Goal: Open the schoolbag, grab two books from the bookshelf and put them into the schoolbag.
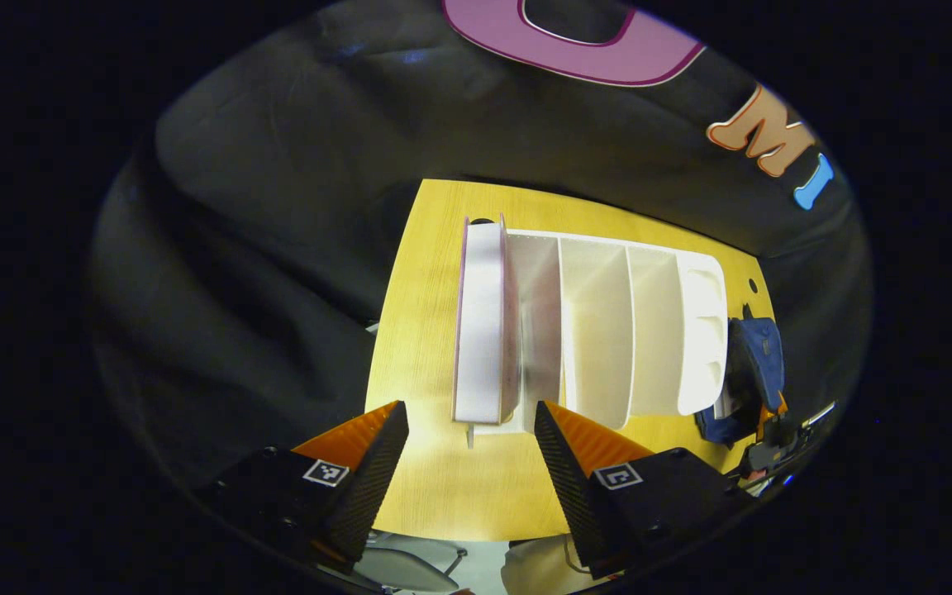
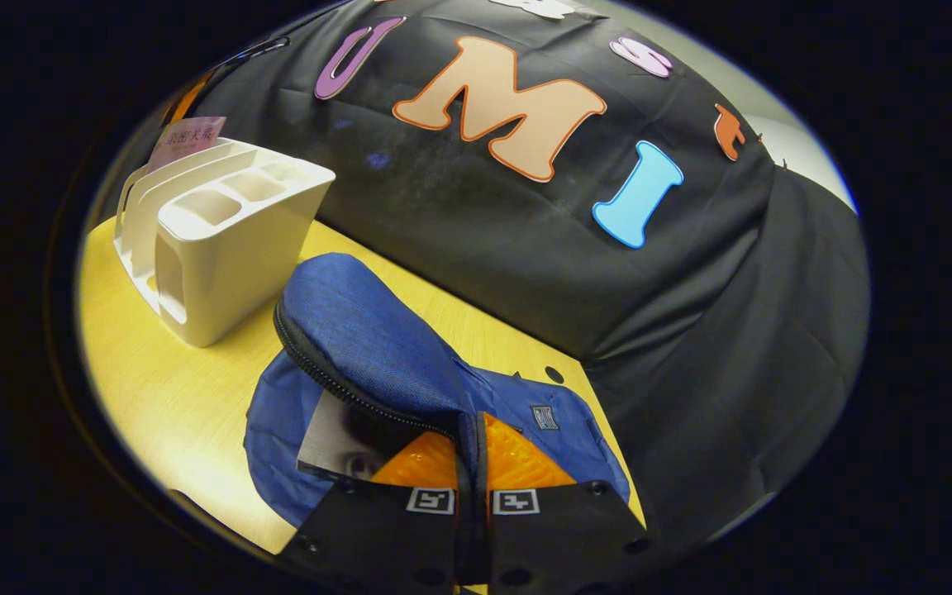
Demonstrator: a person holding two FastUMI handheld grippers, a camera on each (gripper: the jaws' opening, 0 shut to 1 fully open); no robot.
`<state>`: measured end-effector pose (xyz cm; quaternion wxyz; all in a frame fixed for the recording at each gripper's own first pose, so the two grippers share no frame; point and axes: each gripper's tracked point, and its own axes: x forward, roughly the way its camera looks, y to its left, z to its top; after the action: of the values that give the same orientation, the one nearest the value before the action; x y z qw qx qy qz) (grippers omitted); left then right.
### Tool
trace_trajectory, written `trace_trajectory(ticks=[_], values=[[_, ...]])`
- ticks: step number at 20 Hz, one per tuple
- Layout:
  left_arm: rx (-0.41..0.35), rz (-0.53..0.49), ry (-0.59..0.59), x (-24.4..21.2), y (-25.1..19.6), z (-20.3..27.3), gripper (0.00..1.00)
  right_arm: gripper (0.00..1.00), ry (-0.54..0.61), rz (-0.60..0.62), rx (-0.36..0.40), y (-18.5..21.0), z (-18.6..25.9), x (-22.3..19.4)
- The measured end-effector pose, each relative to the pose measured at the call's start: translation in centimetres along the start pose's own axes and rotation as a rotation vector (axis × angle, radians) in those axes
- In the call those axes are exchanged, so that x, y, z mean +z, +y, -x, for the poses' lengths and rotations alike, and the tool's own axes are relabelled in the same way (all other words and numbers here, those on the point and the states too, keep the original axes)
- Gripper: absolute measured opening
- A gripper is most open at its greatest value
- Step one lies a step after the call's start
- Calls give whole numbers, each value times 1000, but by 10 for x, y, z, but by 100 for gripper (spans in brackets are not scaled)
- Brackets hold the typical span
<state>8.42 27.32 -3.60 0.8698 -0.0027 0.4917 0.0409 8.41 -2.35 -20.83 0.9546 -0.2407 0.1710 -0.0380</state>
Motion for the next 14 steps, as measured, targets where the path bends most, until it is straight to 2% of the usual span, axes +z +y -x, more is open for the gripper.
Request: trace_trajectory(ticks=[3, 5, 9, 10, 11, 12, 14], values=[[-26, 11, 31, 7, -5, -24, 93, 1, 13, 2, -12, 1, 0, -2], [-43, 11, 46, 11, -12, -35, 87, 1, 21, 7, -13, 2, 0, -3], [-43, -19, 68, 22, -21, -52, 84, 1, 32, 21, -15, 3, -2, -3], [-35, -28, 79, 23, -20, -55, 81, 1, 33, 22, -15, 3, -2, -2], [-29, -33, 87, 25, -21, -57, 71, 1, 33, 23, -15, 3, -1, -3], [-29, -36, 96, 27, -24, -59, 68, 1, 35, 25, -14, 4, -1, -3], [-28, -36, 127, 25, -28, -64, 70, 1, 36, 32, -14, 5, -1, -3]])
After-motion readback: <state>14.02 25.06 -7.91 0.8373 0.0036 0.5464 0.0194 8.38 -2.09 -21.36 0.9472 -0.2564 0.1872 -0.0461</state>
